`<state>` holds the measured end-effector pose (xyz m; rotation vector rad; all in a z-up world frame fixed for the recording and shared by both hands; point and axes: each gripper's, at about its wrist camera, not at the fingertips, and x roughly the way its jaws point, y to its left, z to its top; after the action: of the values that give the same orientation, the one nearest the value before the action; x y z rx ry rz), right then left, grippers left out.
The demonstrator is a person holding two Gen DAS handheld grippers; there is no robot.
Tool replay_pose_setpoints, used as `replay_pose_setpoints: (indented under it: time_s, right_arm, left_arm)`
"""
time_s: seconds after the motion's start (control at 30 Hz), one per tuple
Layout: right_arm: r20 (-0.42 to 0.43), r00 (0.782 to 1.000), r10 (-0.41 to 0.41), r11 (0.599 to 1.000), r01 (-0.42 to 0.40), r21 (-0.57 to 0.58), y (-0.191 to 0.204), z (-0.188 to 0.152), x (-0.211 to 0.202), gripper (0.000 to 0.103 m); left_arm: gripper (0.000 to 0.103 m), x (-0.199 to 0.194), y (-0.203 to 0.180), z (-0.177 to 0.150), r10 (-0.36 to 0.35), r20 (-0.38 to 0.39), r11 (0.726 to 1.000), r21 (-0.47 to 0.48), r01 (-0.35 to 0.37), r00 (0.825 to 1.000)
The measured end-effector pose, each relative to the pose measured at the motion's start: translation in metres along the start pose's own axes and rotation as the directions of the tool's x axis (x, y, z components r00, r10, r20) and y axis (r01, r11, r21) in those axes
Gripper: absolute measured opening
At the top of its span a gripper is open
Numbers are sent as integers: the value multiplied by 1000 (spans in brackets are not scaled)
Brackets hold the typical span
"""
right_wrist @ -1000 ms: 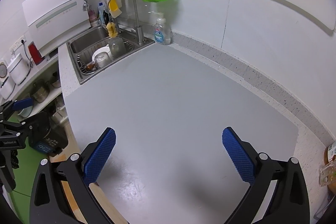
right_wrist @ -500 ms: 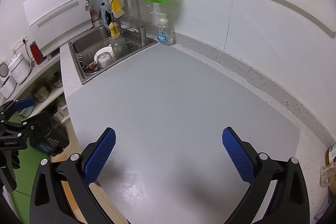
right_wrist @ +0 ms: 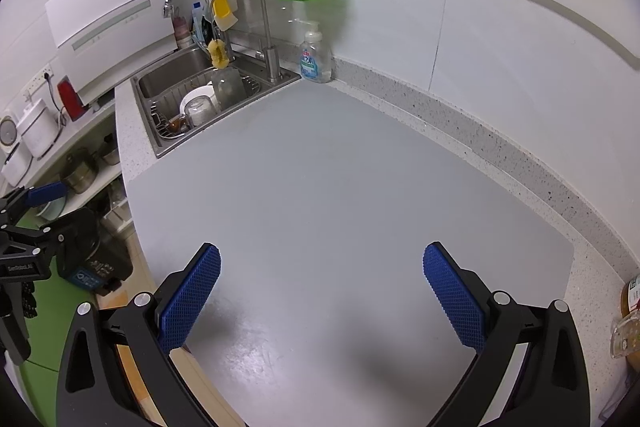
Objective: Collect trash
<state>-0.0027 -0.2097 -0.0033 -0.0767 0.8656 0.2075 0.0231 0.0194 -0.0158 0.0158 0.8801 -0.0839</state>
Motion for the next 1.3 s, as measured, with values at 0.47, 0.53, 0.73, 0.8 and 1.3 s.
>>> replay_pose_setpoints:
  time_s: [0.47, 0.53, 0.73, 0.8, 1.3]
  right_arm:
    - [-3, 1000, 2, 1000, -2, -4, 0, -1, 0, 97]
    - [-3, 1000, 3, 1000, -3, -8, 0, 0, 1, 97]
    - [-4, 1000, 5, 1000, -5, -14, -1, 0, 1, 97]
    - [-5, 1000, 6, 1000, -6, -14, -1, 0, 1, 97]
    - [-3, 1000, 12, 1000, -12, -26, -2, 1, 4, 97]
  left_arm:
    - [100, 0, -5, 2, -8, -3, 1000, -5, 8, 1000]
    - [100, 2, -2, 2, -42, -8, 999, -34, 42, 999]
    - [100, 4, 2, 3, -42, -19, 998, -58, 41, 999]
    - [100, 4, 2, 4, -41, -24, 998, -55, 40, 999]
    - [100, 6, -2, 4, 16, -22, 998, -58, -17, 1000]
